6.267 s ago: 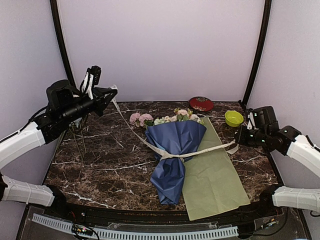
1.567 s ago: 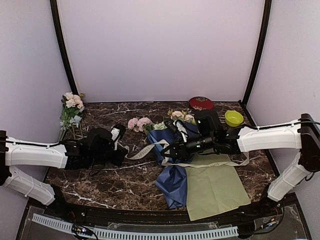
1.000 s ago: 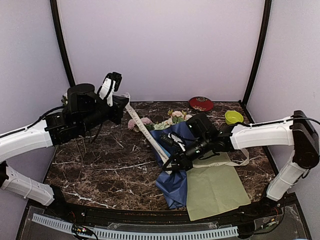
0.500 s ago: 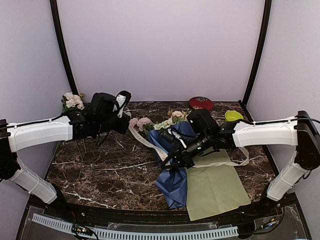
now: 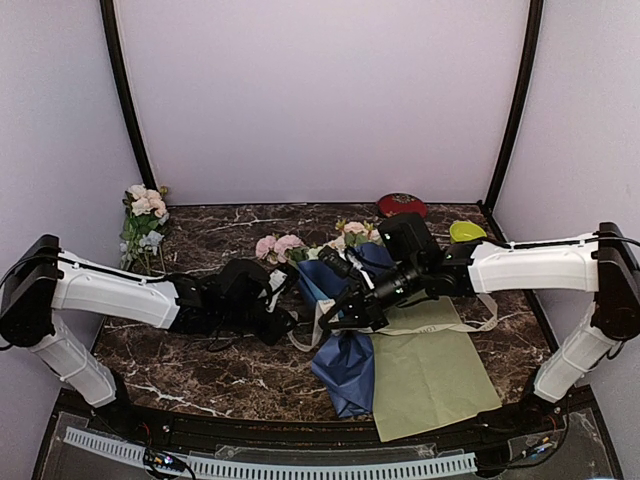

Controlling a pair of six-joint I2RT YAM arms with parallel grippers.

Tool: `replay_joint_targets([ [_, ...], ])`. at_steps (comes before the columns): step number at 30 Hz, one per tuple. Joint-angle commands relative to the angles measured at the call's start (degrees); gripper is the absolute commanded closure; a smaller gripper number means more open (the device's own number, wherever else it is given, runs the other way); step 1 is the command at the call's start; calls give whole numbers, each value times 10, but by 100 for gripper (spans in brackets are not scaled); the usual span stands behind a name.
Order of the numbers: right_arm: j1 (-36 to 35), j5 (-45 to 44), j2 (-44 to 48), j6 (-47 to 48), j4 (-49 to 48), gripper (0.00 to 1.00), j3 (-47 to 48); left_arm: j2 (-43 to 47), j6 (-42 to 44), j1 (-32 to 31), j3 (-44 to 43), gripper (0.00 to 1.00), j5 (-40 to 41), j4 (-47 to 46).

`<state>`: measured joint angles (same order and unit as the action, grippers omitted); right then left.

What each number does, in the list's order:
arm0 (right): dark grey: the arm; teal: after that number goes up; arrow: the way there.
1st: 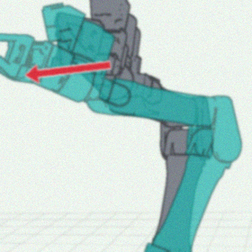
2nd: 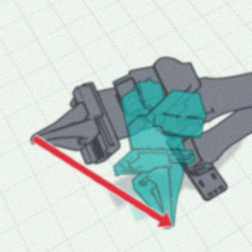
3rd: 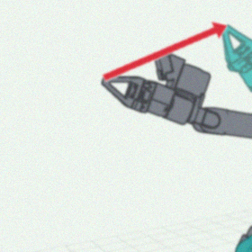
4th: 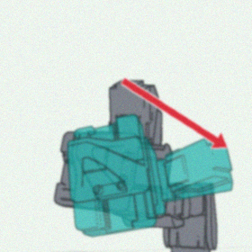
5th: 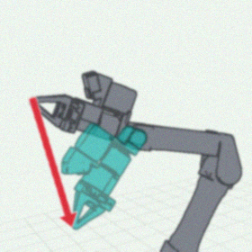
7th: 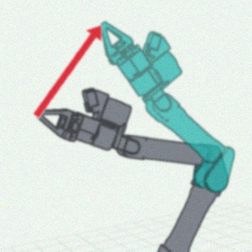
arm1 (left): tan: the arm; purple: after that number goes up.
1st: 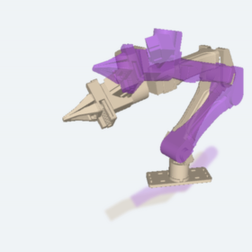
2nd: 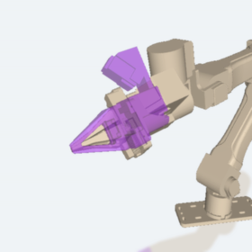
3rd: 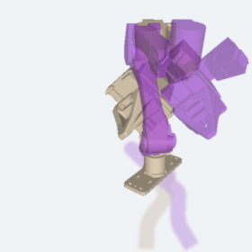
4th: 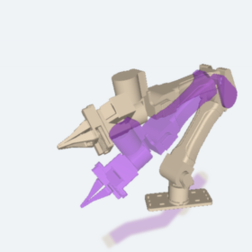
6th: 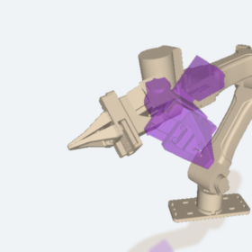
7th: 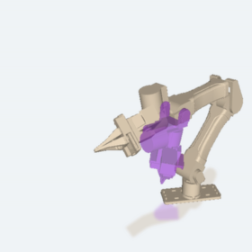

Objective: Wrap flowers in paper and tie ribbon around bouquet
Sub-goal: Cross the half-tied ribbon over the folded bouquet.

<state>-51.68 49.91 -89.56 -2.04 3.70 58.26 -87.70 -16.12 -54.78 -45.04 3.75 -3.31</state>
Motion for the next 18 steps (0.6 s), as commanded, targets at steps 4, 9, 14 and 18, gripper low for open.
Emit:
replay_joint_targets([
  [4,18,-12,25,-31,-59,100,-32,114,51,-7,149,29,61,-242],
  [9,22,-21,32,-43,-80,100,-44,204,227,-8,264,22,-53,-449],
  [14,22,-28,30,-53,-88,100,-44,112,258,-18,196,9,-144,-458],
  [18,23,-36,33,-61,-91,100,-48,23,265,-19,190,1,-198,-604],
])
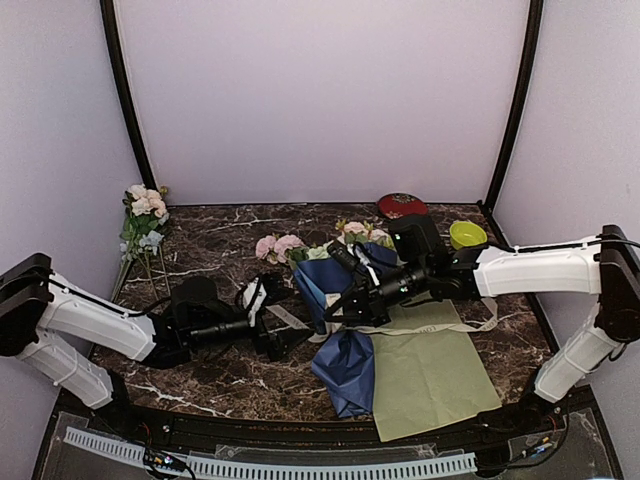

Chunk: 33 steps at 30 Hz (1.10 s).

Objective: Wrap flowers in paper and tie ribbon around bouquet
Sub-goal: Cross the half-tied ribbon over the folded bouquet.

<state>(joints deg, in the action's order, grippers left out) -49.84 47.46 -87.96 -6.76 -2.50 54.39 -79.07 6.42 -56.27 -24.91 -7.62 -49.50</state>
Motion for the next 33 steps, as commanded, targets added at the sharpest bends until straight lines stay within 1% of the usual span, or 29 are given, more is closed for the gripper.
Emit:
replay_joint_targets([
  [1,4,-13,18,-15,-33,100,-10,-85,41,-4,-26,1,-98,-144],
  [4,5,-17,18,-18,-38,100,-10,-141,47,-9,-66,1,-126,-146],
  [7,4,-20,17,-20,-40,100,-8,-170,40,-11,-77,1,-119,-178],
  [8,4,-20,17,-21,-40,100,-8,-179,38,-12,-84,3,-113,-175],
  [10,5,-22,17,-21,-41,100,-8,-196,27,-13,-107,10,-92,-155],
  [12,5,-22,15,-21,-40,100,-8,-207,12,-14,-117,29,-78,-147],
  [14,6,-22,16,-21,-39,100,-8,-212,1,-14,-107,53,-73,-173],
  [15,7,-23,17,-21,-38,100,-9,-214,-1,-14,-102,61,-73,-189],
  [16,7,-23,19,-21,-38,100,-10,-216,-2,-14,-100,67,-75,-196],
  [17,8,-24,20,-22,-39,100,-12,-218,-2,-14,-103,72,-78,-189],
  [20,9,-26,22,-22,-37,100,-13,-223,-4,-14,-113,77,-84,-165],
  [22,10,-30,24,-24,-35,100,-14,-225,-7,-14,-110,85,-87,-171],
  [24,11,-39,28,-27,-33,100,-15,-225,-8,-14,-109,99,-89,-175],
  [26,12,-54,32,-35,-30,100,-17,-225,-8,-15,-108,100,-90,-177],
  [27,14,-66,36,-41,-26,95,-17,-226,-8,-15,-108,100,-90,-178],
  [28,15,-82,41,-46,-18,84,-18,-225,-9,-15,-107,100,-87,-178],
  [29,16,-103,48,-49,-2,75,-16,-226,-9,-15,-108,100,-83,-177],
  [30,17,-131,58,-50,25,71,-16,-226,-9,-15,-108,100,-76,-176],
  [32,22,-204,87,-58,70,54,-17,-225,-7,-15,-109,100,-62,-173],
  [33,26,-258,105,-67,95,46,-18,-225,-4,-15,-110,100,-58,-171],
])
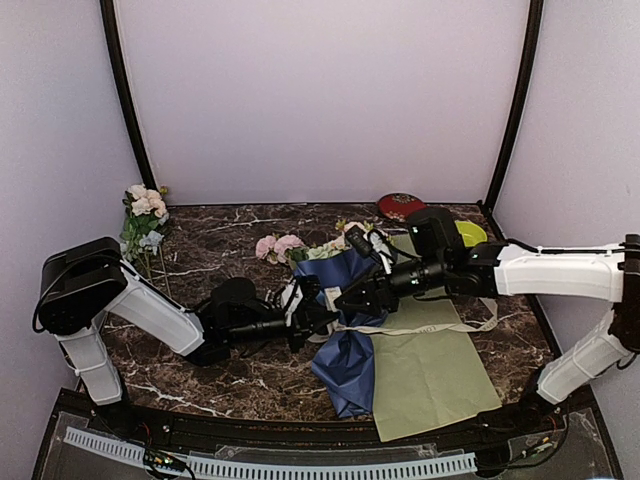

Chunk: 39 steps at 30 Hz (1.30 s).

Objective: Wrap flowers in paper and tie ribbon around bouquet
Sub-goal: Cross the half-tied ribbon over the folded bouquet.

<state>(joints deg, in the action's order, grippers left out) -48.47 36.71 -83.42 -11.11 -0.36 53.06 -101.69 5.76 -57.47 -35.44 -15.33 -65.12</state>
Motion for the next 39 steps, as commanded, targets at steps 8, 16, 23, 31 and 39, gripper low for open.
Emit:
replay_joint_targets([
  [8,187,-599,219,-221,288,10,-59,1,40,-9,-16,100,33,14],
  [16,388,-551,193,-273,233,0,-166,2,55,-16,-21,100,37,23],
  [23,404,-513,102,-276,216,16,-183,3,62,-19,-20,100,40,28],
  [31,432,-498,94,-289,169,36,-231,11,72,-20,-20,100,44,35],
  [39,443,-466,104,-254,155,99,-229,17,77,-20,-17,100,43,39],
])
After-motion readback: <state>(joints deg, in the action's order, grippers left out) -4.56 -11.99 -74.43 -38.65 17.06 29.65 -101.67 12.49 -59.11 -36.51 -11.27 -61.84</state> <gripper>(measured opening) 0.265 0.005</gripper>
